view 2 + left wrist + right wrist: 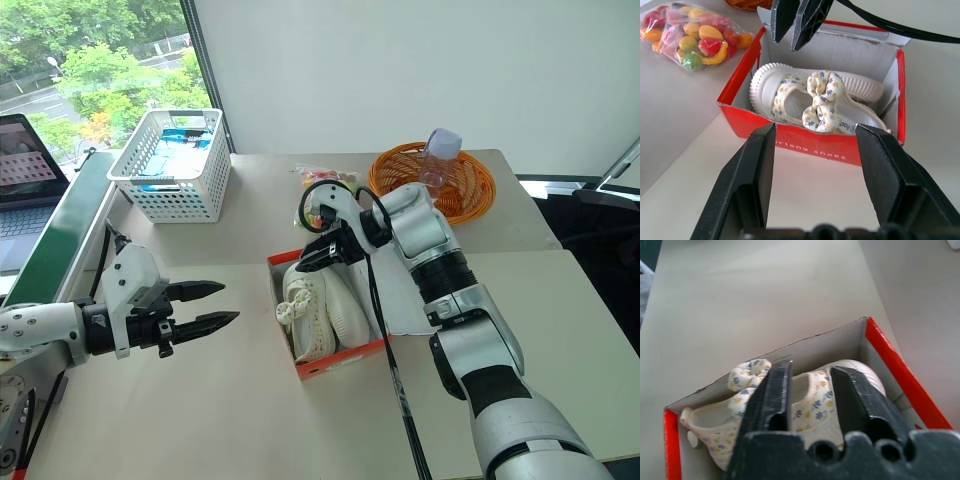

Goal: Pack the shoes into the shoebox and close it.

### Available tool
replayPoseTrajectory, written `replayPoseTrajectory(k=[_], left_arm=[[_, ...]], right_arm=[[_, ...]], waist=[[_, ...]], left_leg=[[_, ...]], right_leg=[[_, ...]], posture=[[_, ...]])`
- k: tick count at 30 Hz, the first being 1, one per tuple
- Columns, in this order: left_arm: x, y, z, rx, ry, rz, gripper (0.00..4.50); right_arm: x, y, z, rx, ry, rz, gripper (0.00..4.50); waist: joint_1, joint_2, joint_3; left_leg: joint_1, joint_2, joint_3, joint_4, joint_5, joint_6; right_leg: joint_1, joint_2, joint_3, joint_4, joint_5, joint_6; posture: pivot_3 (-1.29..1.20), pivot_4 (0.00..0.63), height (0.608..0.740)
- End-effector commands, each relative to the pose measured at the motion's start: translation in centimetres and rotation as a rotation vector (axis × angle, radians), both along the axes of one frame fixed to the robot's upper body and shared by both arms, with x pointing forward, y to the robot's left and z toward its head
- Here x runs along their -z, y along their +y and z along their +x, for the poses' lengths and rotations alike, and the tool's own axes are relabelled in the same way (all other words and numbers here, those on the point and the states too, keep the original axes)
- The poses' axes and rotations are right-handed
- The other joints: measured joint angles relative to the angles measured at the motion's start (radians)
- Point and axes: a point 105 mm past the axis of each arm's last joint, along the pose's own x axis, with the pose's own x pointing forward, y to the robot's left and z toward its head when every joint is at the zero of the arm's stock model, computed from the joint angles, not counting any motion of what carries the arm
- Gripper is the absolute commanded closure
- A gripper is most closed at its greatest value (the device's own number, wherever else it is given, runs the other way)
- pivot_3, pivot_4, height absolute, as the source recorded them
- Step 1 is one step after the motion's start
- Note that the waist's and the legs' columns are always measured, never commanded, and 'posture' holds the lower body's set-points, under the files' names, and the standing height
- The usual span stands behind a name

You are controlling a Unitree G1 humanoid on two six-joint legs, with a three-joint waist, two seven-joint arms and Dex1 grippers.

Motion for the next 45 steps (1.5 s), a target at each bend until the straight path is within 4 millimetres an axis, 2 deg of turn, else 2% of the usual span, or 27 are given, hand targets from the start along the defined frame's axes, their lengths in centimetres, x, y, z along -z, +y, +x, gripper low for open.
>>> replayPoseTrajectory(k=[1,7,10,13,16,17,20,26,32,38,40,43,45], left_arm=[[-0.7,1.6,-0.5,0.004,0.016,0.056,1.85],[-0.6,2.2,-0.6,0.012,0.026,0.08,1.85],[-0.7,2.0,-0.6,0.019,0.03,0.068,1.85],[-0.9,1.6,-0.9,0.046,0.067,0.043,1.19],[-0.9,1.6,-1.2,0.055,0.083,0.044,0.19],[-0.9,1.6,-1.3,0.057,0.086,0.045,0.03],[-0.9,1.6,-1.5,0.055,0.083,0.057,0.03],[-0.9,1.8,-1.5,0.037,0.075,0.07,0.03],[-1.1,1.8,-1.3,0.035,0.073,0.077,0.03],[-1.0,1.6,-0.9,0.045,0.07,0.083,0.03],[-0.9,1.4,-0.9,0.057,0.073,0.084,0.03],[-0.8,1.2,-0.9,0.078,0.079,0.086,0.03],[-0.7,1.1,-0.9,0.093,0.085,0.092,0.03]], right_arm=[[-0.9,0.0,-2.3,-0.12,0.017,0.012,4.45],[-0.3,0.0,-3.6,-0.157,0.046,-0.004,4.45],[1.4,0.1,-2.8,-0.108,0.067,-0.017,4.45],[2.8,0.2,-1.7,-0.052,0.096,-0.03,4.5],[3.5,0.5,-1.3,-0.036,0.119,-0.03,4.5],[3.8,0.5,-1.2,-0.034,0.122,-0.033,4.5],[4.8,0.7,-0.9,-0.018,0.139,-0.043,4.5],[8.7,0.7,0.3,0.038,0.089,-0.156,4.5],[12.4,0.4,1.0,0.031,-0.078,-0.324,4.5],[12.6,0.6,0.8,-0.01,-0.144,-0.331,4.5],[11.3,0.8,1.0,0.011,-0.155,-0.286,4.5],[8.5,0.3,0.9,0.048,-0.123,-0.203,4.5],[6.6,-0.3,0.3,0.053,-0.104,-0.158,4.5]], waist=[[0.001,0.0,0.0],[0.002,0.0,0.001],[0.002,0.0,0.001],[0.001,0.0,0.001],[0.0,0.0,0.001],[0.0,0.0,0.001],[0.001,0.0,0.001],[0.0,0.0,0.001],[-0.001,-0.001,0.0],[0.002,-0.002,0.0],[0.002,-0.003,-0.001],[0.004,-0.002,-0.001],[0.007,-0.002,0.0]], left_leg=[[0.0,0.0,0.0,0.0,0.0,0.0],[0.002,0.0,0.001,0.0,0.0,0.0],[0.003,0.0,0.001,0.0,0.0,0.0],[0.003,0.0,0.001,0.001,0.001,-0.001],[0.003,0.0,0.001,0.001,0.001,-0.001],[0.003,0.0,0.001,0.001,0.001,-0.001],[0.003,0.0,0.001,0.001,0.001,-0.001],[0.004,0.0,0.001,0.001,0.001,-0.001],[0.008,0.001,0.001,0.001,0.001,-0.001],[0.023,0.001,0.001,0.001,0.001,-0.003],[0.024,0.001,0.001,0.001,-0.003,-0.01],[0.022,0.001,0.001,0.001,-0.003,-0.009],[0.018,0.001,0.001,0.001,0.0,-0.003]], right_leg=[[0.0,0.0,0.0,0.0,0.0,0.0],[0.001,0.0,0.0,0.0,-0.001,-0.001],[0.001,0.0,0.0,0.0,-0.001,-0.001],[0.001,0.0,0.0,0.0,-0.001,-0.001],[0.001,0.0,0.001,0.0,-0.001,-0.001],[0.001,0.0,0.001,0.001,-0.001,-0.001],[0.001,0.0,0.001,0.0,-0.001,-0.001],[0.002,0.0,0.001,0.001,-0.001,-0.001],[0.006,0.0,0.001,0.001,-0.001,-0.001],[0.018,0.0,0.001,0.0,-0.008,-0.002],[0.019,-0.001,0.001,0.001,-0.009,-0.001],[0.019,-0.001,0.001,0.001,-0.007,-0.003],[0.016,-0.001,0.001,0.001,-0.005,-0.004]], posture=[[0.0,0.15,0.74],[0.0,0.15,0.74],[0.0,0.15,0.74],[0.0,0.15,0.74],[0.0,0.15,0.74],[0.0,0.15,0.74],[0.0,0.15,0.74],[0.0,0.15,0.74],[0.0,0.15,0.74],[0.0,0.15,0.74],[0.0,0.15,0.74],[0.0,0.15,0.74],[0.0,0.15,0.74]])
